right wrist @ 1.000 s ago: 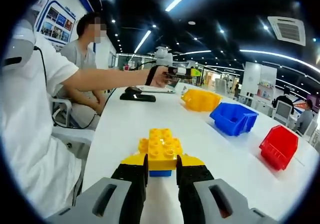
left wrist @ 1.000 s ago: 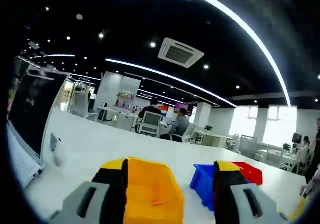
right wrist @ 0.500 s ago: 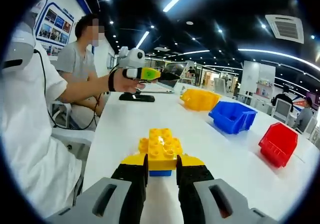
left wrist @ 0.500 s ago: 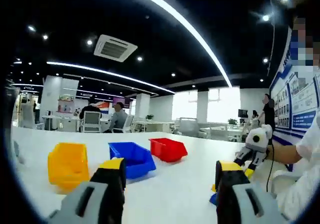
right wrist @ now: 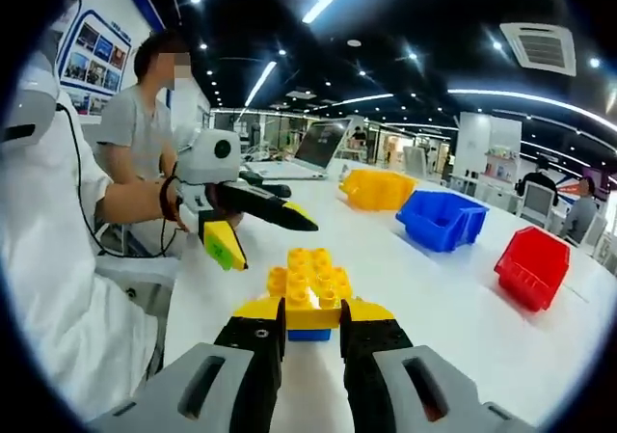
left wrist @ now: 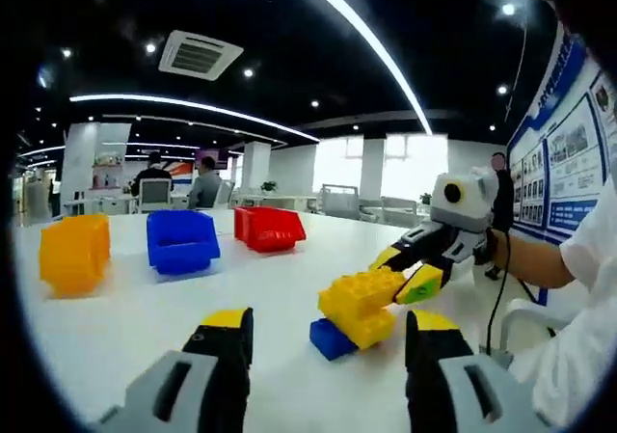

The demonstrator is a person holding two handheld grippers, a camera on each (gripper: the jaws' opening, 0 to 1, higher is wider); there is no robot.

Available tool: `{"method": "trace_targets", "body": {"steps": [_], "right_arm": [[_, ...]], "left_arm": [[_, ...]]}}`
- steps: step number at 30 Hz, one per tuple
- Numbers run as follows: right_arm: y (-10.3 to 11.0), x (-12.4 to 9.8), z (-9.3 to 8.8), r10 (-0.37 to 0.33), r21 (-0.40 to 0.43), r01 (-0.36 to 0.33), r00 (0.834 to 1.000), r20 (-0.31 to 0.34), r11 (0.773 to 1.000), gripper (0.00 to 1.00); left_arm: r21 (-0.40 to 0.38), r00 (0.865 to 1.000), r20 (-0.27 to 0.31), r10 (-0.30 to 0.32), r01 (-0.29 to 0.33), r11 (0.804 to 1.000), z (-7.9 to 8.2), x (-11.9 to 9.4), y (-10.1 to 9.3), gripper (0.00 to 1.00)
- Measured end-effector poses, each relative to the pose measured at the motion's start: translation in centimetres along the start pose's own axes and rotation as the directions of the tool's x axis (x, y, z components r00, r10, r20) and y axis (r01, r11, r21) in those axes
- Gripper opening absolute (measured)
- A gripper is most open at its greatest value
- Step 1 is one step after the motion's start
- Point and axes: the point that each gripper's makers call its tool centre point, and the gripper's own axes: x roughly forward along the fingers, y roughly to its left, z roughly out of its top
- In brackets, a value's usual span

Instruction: Take apart the toy blocks one by one and place each separated block into its matching bin, sorting the blocks by their type until all the connected pieces are disassembled and separated into the correct bins

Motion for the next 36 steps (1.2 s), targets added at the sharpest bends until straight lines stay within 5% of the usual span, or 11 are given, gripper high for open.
{"method": "trace_targets", "body": {"steps": [12, 20, 30, 36], "right_arm": [[-0.3, 0.1, -0.1, -0.019, 0.009, 0.019, 1.000, -0.005, 1.000, 0.24], [-0.5, 0.1, -0.1, -0.023, 0.025, 0.023, 1.000, 0.000, 0.999, 0.24], [-0.5, -0.1, -0.1, -0.030, 0.128, 0.032, 0.999, -0.018, 0.991, 0.23], [-0.7, 0.0, 0.0, -0.015, 0.273, 0.014, 1.000, 0.001, 0.962, 0.22]], "left_arm": [[0.050, 0.994, -0.093, -0.051, 0.056, 0.997, -1.2, 2.9, -2.0, 0.49], [0.043, 0.994, -0.095, -0.054, 0.058, 0.997, -1.1, 3.0, -2.3, 0.34], [0.073, 0.995, -0.090, -0.045, 0.051, 0.996, -0.9, 2.8, -1.9, 0.25], [0.077, 0.997, -0.070, -0.036, 0.041, 0.996, -0.6, 2.8, -1.5, 0.23]]}}
